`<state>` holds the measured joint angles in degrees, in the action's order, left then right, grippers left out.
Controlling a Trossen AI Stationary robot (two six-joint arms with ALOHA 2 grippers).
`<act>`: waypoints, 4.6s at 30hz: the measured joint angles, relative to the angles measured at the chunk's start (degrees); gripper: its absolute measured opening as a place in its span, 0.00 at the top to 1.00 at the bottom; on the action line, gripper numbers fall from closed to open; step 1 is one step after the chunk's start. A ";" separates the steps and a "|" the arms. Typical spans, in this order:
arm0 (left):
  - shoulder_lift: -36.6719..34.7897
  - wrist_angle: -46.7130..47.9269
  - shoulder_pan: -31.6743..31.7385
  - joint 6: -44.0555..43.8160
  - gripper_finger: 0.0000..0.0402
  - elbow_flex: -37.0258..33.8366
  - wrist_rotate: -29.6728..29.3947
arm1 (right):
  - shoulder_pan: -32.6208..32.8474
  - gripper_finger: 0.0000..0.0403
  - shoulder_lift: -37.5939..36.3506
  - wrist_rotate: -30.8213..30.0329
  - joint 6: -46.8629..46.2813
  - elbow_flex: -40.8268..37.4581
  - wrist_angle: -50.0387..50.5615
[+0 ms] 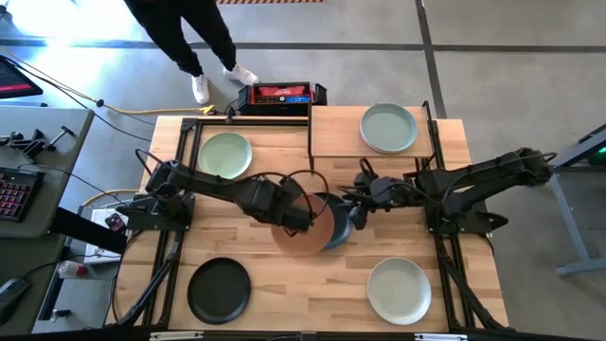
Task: Place and stack plates onto a shelf
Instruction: Stack the brown plate on the gray plate on the shelf
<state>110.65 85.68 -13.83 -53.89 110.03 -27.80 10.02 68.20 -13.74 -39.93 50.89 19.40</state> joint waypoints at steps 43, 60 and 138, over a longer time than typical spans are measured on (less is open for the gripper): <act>0.00 -15.82 5.98 13.65 1.00 0.21 -3.47 | -4.07 0.98 -0.02 0.52 -5.28 0.02 4.60; 0.00 -16.71 11.83 15.08 0.84 0.21 14.52 | -4.02 0.98 0.00 1.77 -14.17 0.02 5.71; -42.93 3.35 30.45 40.59 0.75 0.19 -9.68 | -39.07 0.97 -40.77 -15.41 -48.58 -15.88 14.42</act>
<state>67.72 89.02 16.62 -13.30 110.21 -37.49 -29.05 27.43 -29.15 -88.51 35.02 33.82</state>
